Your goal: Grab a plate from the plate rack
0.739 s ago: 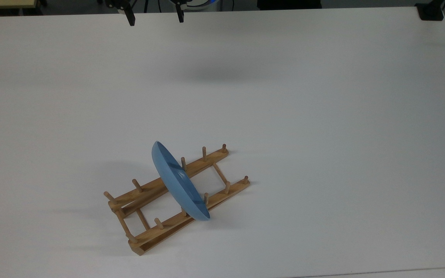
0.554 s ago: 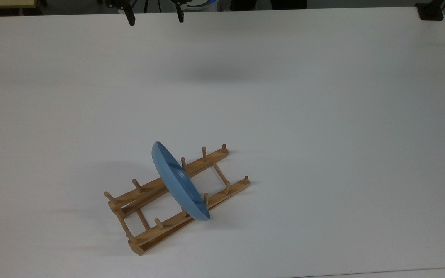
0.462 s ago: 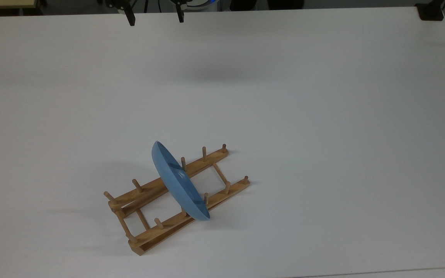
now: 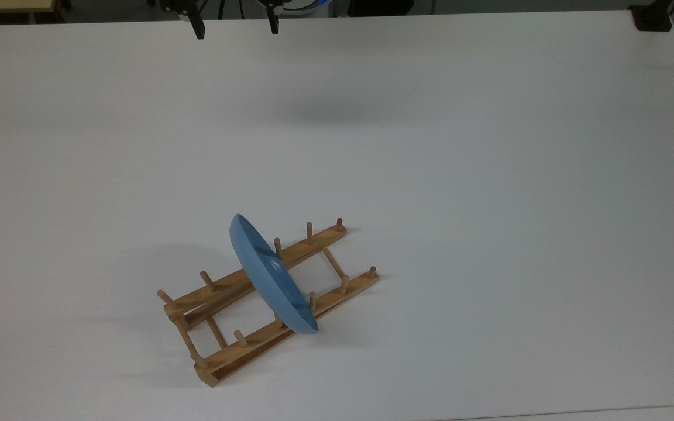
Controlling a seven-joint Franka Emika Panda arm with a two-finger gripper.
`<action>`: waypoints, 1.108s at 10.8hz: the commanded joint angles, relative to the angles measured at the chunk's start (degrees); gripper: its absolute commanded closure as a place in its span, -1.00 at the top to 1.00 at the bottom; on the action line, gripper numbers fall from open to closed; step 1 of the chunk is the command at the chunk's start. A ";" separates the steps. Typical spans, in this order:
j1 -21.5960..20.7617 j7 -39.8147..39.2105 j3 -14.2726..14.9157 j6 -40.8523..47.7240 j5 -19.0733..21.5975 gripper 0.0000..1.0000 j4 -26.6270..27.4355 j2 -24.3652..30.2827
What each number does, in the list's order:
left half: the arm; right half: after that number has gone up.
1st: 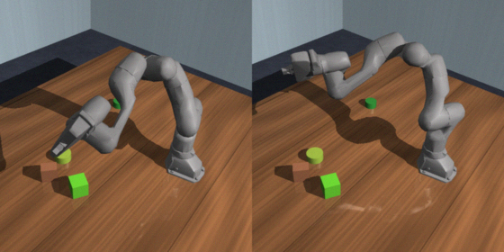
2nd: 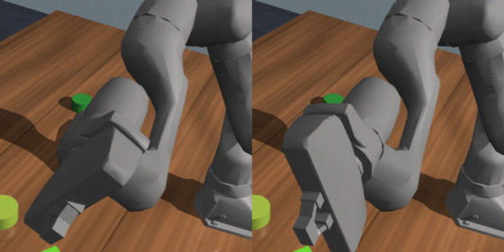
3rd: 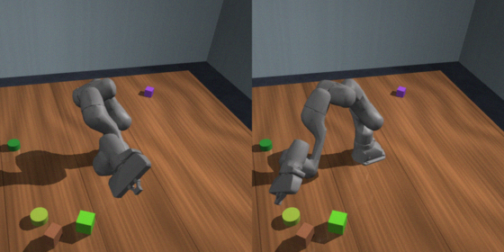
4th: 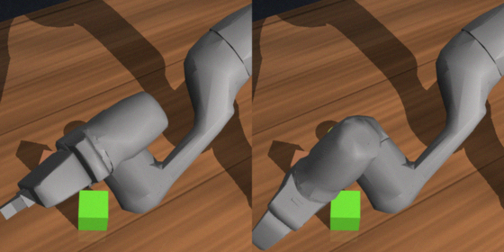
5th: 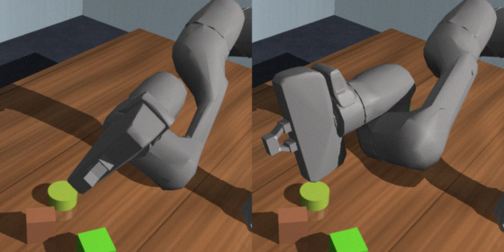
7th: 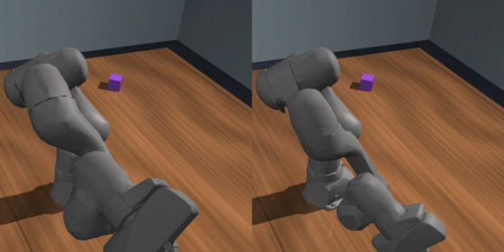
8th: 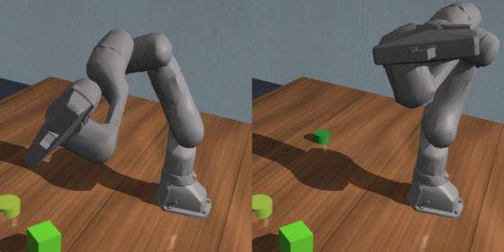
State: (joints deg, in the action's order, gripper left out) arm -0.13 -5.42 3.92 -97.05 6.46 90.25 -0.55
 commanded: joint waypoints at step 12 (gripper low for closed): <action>0.83 -10.05 0.12 7.38 -4.07 1.00 0.72 1.43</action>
State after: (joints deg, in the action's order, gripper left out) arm 0.69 -13.32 3.99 -93.10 5.39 90.24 -0.54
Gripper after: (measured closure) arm 0.000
